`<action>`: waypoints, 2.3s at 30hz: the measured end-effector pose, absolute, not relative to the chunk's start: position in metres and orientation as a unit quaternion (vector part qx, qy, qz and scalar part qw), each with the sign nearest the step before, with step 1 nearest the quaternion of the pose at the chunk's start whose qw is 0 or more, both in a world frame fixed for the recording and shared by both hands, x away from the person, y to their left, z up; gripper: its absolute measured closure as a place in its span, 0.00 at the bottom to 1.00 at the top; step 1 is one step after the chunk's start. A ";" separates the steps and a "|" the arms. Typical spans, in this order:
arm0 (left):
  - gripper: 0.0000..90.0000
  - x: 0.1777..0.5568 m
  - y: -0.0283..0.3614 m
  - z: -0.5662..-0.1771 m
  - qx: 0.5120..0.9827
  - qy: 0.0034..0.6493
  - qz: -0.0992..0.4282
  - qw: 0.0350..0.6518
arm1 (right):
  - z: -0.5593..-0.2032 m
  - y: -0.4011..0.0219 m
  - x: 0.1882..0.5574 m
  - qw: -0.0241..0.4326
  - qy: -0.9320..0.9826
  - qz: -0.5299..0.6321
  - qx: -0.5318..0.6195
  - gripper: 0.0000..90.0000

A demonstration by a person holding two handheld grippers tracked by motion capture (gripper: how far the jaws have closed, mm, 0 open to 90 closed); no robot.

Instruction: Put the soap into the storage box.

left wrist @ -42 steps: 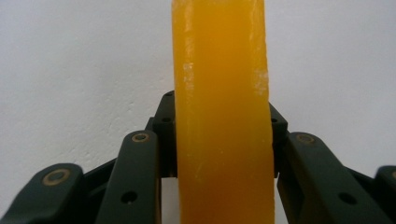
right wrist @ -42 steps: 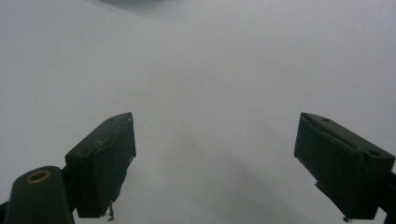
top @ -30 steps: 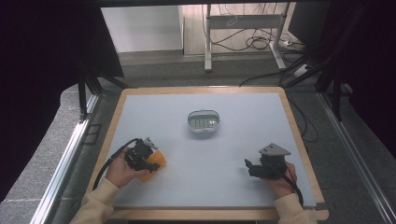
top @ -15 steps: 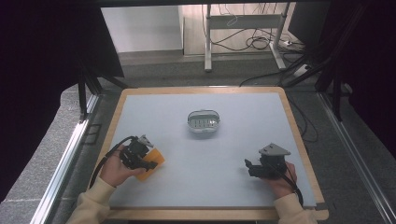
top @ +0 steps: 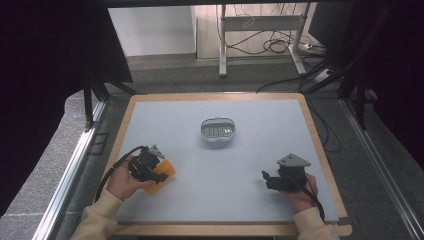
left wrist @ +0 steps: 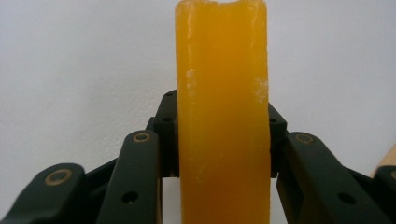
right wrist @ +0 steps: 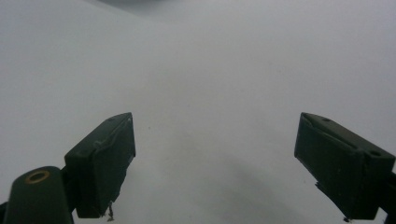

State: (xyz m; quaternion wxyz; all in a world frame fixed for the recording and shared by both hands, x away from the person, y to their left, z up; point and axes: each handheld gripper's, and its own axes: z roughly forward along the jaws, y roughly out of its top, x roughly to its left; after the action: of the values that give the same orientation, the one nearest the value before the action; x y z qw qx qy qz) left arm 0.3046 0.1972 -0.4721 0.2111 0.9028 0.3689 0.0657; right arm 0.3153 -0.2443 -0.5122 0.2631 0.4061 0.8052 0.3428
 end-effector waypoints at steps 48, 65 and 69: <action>0.68 0.340 0.161 -0.442 0.931 0.307 0.060 0.190 | -0.512 -0.245 0.315 0.263 0.805 0.345 0.404 0.14; 0.68 0.350 0.154 -0.438 0.931 0.302 0.065 0.191 | -0.512 -0.245 0.314 0.264 0.806 0.344 0.404 0.14; 0.68 0.353 0.152 -0.436 0.933 0.298 0.065 0.192 | -0.512 -0.245 0.315 0.264 0.806 0.343 0.404 0.14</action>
State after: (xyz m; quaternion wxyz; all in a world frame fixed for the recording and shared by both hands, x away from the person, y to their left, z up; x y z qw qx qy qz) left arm 0.3529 0.1521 -0.4362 0.1923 0.9328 0.2979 0.0649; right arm 0.3146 -0.2451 -0.5120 0.2639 0.4038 0.8059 0.3432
